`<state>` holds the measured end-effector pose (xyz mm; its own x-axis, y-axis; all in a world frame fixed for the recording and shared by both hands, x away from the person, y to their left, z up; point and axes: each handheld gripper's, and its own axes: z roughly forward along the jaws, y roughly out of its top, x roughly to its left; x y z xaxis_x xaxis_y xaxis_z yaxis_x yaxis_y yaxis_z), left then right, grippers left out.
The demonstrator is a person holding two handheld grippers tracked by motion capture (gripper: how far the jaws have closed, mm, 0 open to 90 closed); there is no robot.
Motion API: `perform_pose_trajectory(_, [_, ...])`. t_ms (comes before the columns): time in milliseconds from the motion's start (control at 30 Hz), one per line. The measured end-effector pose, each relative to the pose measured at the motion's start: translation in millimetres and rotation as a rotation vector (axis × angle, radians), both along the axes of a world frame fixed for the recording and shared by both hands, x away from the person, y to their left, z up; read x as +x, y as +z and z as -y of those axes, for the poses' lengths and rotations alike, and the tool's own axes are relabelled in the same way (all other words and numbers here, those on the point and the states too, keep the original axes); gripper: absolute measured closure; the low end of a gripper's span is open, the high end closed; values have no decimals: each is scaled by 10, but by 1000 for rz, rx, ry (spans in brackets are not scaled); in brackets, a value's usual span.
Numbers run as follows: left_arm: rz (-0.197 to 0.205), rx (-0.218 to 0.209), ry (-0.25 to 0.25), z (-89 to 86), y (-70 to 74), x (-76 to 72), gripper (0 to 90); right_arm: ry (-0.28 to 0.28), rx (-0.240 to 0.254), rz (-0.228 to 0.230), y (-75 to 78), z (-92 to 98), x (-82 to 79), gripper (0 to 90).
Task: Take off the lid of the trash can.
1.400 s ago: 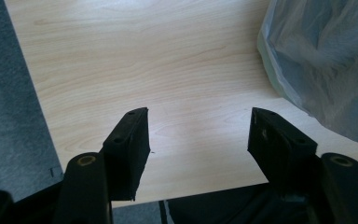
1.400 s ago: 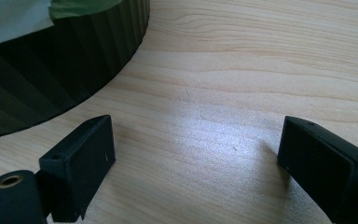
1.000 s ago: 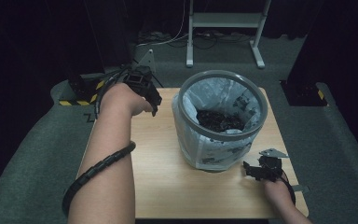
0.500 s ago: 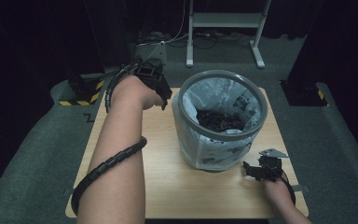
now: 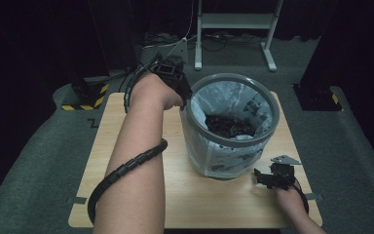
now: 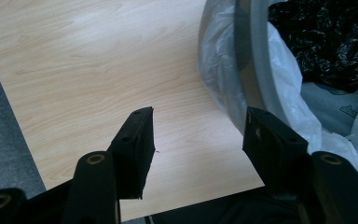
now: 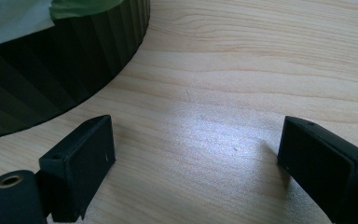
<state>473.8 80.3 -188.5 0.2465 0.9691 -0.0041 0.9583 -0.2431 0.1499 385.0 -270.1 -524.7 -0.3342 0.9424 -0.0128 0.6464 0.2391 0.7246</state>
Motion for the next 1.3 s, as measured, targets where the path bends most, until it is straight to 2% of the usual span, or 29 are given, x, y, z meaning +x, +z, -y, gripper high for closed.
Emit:
perform_pose_trajectory(400, [7, -7, -25, 241, -4, 82, 439, 0, 0, 0, 0, 0, 0, 104])
perform_pose_trajectory(467, [-15, -16, -5, 283, -35, 104, 438, 0, 0, 0, 0, 0, 0, 105])
perform_pose_trajectory(567, [6, -15, -5, 322, -52, 131, 436, 0, 0, 0, 0, 0, 0, 105])
perform_pose_trajectory(733, [7, -3, 12, 356, -92, 169, 463, 1, 2, -2, 1, -2, 1, 105])
perform_pose_trajectory(1133, [-19, 12, 37, 344, -227, 214, 631, 7, -1, 1, 1, 1, 4, 105])
perform_pose_trajectory(1300, [-4, 10, 29, 373, -230, 212, 703, 9, -2, 0, 1, 1, 6, 105])
